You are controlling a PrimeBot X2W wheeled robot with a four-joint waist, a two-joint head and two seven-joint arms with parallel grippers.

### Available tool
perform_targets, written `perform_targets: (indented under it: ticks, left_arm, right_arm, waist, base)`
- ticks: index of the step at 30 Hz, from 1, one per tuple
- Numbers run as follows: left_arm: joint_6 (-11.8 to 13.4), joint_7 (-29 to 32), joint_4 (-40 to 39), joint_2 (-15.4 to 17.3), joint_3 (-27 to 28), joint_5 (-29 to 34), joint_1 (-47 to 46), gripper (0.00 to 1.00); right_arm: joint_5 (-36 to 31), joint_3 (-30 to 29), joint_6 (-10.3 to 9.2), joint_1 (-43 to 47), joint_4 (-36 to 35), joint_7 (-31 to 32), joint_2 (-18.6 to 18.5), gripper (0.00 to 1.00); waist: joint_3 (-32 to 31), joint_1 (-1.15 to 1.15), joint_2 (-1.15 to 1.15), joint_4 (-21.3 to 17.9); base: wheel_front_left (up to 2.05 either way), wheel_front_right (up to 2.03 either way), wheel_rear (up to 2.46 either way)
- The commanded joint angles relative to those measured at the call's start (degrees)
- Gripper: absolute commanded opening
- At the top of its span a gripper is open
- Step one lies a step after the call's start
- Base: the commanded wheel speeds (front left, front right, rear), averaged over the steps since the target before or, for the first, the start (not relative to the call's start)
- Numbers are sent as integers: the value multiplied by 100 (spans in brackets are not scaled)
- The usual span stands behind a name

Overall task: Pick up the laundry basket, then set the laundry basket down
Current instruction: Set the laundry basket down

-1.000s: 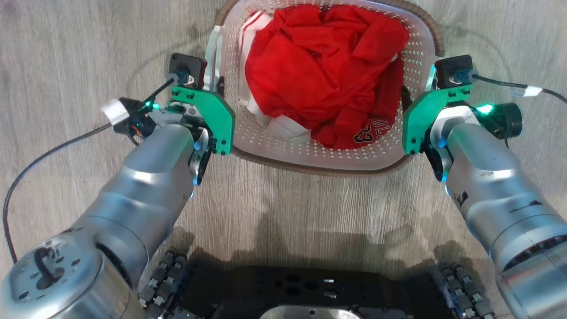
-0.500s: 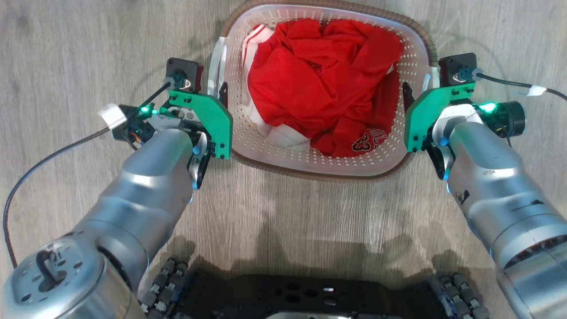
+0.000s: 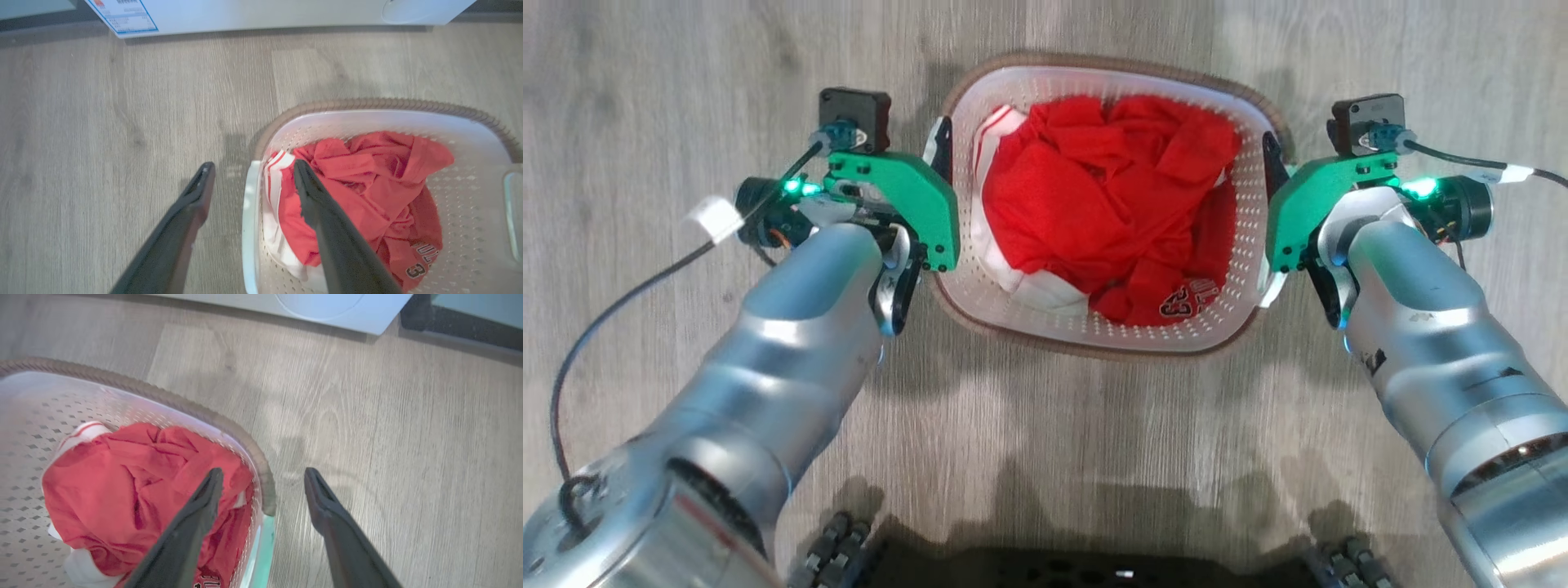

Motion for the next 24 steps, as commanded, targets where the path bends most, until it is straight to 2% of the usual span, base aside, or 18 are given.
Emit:
perform_targets:
  ticks: [1,7,13,24]
  left_arm:
    - [76,-60,-232,267,330,231,253,100]
    - [154,-61,-1320,485,1644,1307,1096,100]
    - [141,-62,-2312,480,2854,2421,2074,100]
    - [71,-62,-3845,281,4327,3986,3602,100]
  right_arm:
    - [-48,44,40,304,-152,-94,111,100]
    - [-207,-149,40,631,-771,-120,111,100]
    - [-572,-579,40,1281,-1712,-121,112,100]
    - [-912,-1102,40,2487,-3418,-122,112,100]
  waist:
    - [-238,0,0,-23]
    - [-822,0,0,-93]
    - [-1469,0,0,-147]
    - [-2409,0,0,-238]
  base:
    - [0,0,0]
    - [0,0,0]
    - [0,0,0]
    - [0,0,0]
